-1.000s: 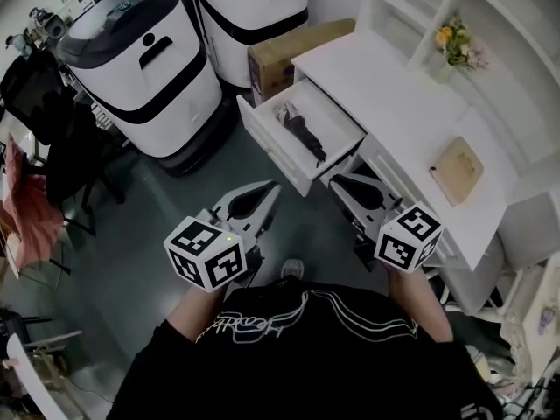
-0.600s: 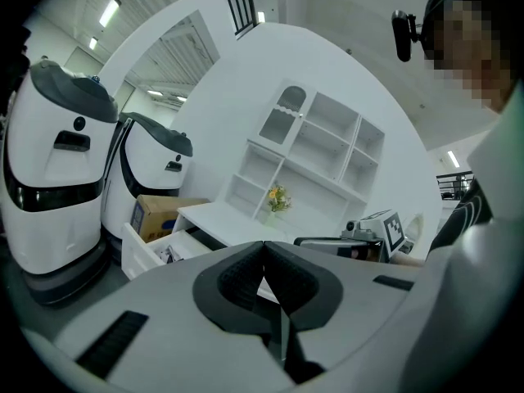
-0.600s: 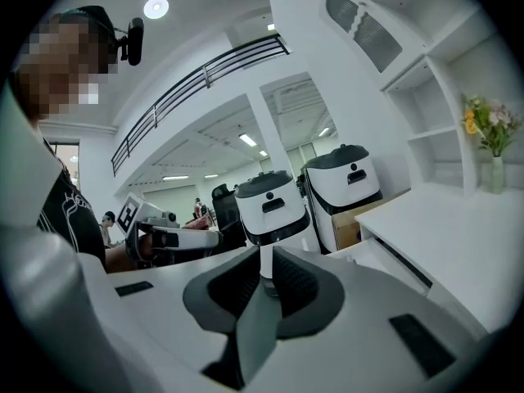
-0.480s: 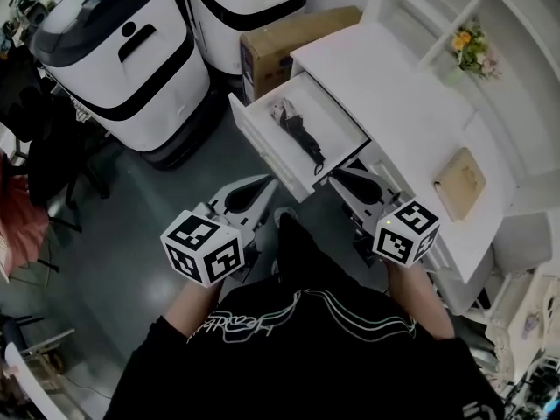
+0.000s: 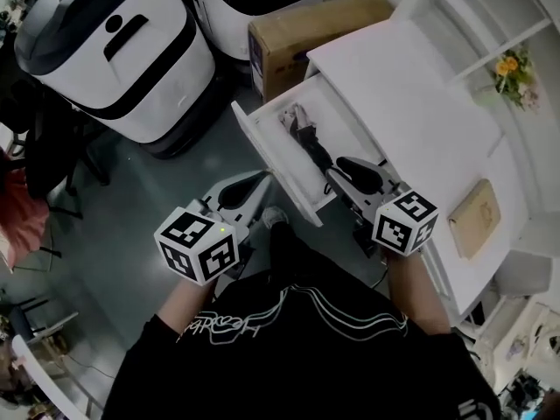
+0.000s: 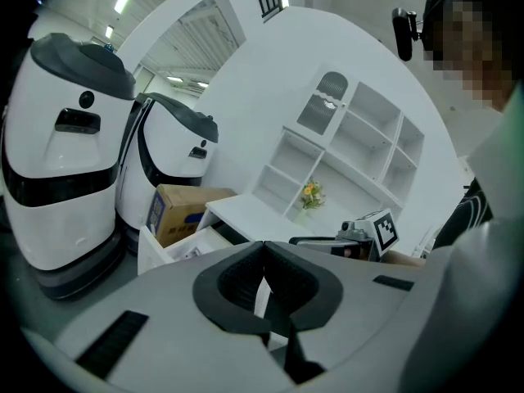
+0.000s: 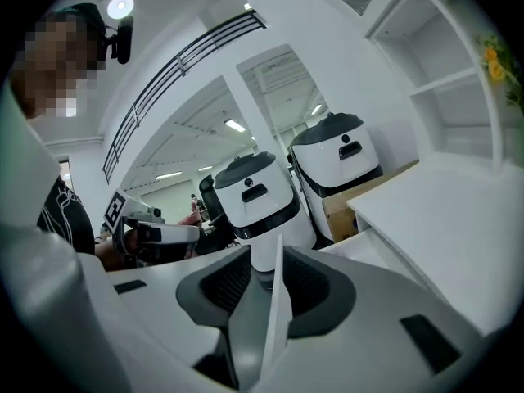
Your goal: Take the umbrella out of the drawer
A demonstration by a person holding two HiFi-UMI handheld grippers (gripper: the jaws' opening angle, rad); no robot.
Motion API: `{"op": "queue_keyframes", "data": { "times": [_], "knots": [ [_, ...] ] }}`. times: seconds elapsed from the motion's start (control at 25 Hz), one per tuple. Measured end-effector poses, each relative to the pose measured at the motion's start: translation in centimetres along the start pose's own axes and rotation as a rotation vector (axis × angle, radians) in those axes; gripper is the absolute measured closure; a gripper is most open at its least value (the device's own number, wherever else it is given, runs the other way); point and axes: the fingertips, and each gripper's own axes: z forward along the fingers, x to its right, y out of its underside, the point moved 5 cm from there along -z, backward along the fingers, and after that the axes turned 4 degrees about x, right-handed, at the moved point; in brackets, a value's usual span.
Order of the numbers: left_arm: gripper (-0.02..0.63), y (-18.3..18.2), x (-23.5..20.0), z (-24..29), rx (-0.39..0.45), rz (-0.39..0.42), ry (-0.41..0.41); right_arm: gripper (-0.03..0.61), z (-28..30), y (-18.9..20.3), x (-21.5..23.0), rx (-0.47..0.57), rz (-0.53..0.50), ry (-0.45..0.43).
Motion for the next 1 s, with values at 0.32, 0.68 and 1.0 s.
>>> {"op": "queue_keyframes", "data": {
  "times": [0.32, 0.68, 1.0],
  "knots": [
    [0.594, -1.4, -6.7, 3.7, -0.023, -0.07, -0.06, 0.405, 7.2, 0.5, 6.4, -0.119, -0.024, 0.013],
    [0.594, -0.2, -11.2, 6.3, -0.08, -0.128, -0.106, 0.342, 13.5, 4.7, 13.4, -0.28, -0.064, 0.067],
    [0.594, 0.4, -13.9, 7.1, -0.105, -0.143, -0.14, 0.334, 17.2, 11.3, 18.1, -0.482, -0.078, 0.116]
  ]
}}
